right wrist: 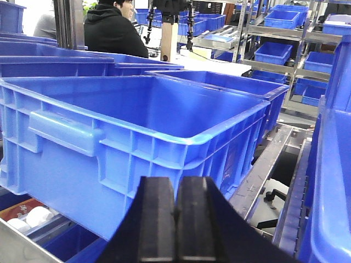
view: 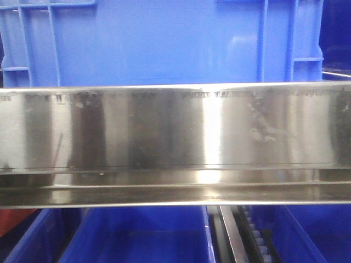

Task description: Place cylindrical capacitor in blue bin on shelf

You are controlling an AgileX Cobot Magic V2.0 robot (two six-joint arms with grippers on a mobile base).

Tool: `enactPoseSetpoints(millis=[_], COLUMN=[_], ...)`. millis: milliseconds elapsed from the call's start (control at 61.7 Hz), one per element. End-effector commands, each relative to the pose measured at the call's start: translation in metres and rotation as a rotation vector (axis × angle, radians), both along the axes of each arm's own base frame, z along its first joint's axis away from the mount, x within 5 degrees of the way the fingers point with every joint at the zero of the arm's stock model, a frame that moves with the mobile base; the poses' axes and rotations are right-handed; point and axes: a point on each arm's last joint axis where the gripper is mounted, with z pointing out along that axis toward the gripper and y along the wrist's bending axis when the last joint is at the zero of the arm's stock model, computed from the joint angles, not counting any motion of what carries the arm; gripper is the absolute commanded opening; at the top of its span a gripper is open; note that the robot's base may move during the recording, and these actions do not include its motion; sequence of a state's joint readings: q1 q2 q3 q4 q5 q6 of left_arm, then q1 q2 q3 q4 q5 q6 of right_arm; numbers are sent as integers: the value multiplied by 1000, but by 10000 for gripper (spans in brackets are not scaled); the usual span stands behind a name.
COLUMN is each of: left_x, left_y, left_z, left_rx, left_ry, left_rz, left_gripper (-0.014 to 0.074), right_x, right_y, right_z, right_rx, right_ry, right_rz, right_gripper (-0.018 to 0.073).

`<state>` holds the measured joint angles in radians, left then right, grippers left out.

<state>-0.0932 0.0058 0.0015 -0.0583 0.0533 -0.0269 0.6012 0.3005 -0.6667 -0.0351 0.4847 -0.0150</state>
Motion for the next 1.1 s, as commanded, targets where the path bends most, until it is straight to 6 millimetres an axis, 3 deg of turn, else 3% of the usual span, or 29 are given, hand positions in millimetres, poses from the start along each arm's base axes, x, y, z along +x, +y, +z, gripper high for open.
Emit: enactPoseSetpoints(millis=[0,616,859,1086], left_x=[-1,-1,-1,-1], left_y=[0,0,0,0], left_z=[2,2,2,2], left_rx=[1,1,1,1], left_ry=[-25,-25,-25,-25], left_rz=[4,4,4,4], left_gripper=[-111,-111,-111,-111], right_x=[0,2,10,8], right_y=[-1,0,-6,-18], right_z=[2,-5,-51,-95], right_rx=[4,41,87,139], right_ry=[-28,24,118,43], right_rz=[-6,-46,-249,-451], right_gripper=[-162,-162,-162,-162])
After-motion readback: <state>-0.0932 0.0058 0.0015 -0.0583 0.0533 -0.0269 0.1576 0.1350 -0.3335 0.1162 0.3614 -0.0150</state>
